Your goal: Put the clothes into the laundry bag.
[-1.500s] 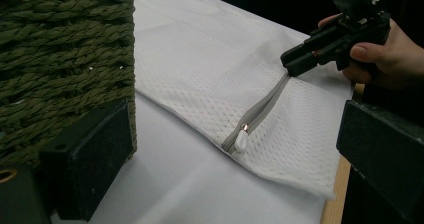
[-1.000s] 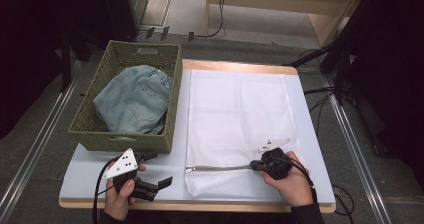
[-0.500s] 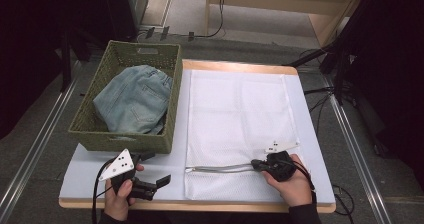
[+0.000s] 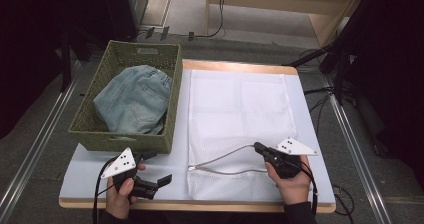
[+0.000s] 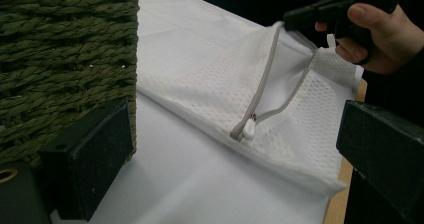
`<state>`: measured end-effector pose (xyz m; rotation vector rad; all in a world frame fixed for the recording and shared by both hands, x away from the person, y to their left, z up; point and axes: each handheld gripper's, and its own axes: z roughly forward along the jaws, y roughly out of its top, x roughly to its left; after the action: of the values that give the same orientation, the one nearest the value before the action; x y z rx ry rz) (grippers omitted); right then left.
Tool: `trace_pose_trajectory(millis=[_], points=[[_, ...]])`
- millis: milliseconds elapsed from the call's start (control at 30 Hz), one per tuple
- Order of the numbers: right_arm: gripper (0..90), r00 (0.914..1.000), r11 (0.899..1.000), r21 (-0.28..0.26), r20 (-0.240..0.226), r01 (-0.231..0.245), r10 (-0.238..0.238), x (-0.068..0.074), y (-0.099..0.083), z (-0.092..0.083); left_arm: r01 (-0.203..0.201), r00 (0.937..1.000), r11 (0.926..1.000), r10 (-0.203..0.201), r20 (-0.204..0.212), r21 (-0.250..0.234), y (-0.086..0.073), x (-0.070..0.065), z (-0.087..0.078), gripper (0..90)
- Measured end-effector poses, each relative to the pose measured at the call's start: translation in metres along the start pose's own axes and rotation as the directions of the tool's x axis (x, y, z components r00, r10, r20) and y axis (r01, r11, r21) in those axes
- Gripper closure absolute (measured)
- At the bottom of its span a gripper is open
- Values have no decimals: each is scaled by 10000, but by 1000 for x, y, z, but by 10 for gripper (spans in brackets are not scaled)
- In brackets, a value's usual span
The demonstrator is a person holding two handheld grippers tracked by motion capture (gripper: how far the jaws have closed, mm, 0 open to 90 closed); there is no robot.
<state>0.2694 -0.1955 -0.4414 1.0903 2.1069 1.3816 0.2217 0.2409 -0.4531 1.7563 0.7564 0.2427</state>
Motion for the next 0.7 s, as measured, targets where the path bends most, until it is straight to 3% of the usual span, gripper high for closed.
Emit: trace_pose_trajectory(millis=[100,300,433,467,567,633,700], points=[[900,9985,9981,-305,-177,-529,523,-8,0,2,22,10000,10000,-22,-68,15,0,3,0,18],[864,9981,9983,-64,-223,-572,571,-12,-4,3,70,9999,10000,-70,-91,24,-1,3,0,18],[727,9958,9959,331,-327,-844,855,-18,-11,5,-24,9998,9999,26,-173,144,-1,3,0,18],[727,9958,9959,331,-327,-844,855,-18,-11,5,-12,9999,9999,14,-170,115,-1,3,0,18],[598,9930,9934,307,-389,-1104,1115,-22,-10,1,44,9998,10000,-43,-203,31,-1,4,-2,18],[536,9916,9937,327,-696,-1068,1088,-24,-8,-5,35,9997,10000,-34,-254,53,-1,4,-3,18],[499,9928,9961,624,-990,-618,678,-23,-7,-9,52,9997,10000,-51,-256,45,-1,4,-3,18]])
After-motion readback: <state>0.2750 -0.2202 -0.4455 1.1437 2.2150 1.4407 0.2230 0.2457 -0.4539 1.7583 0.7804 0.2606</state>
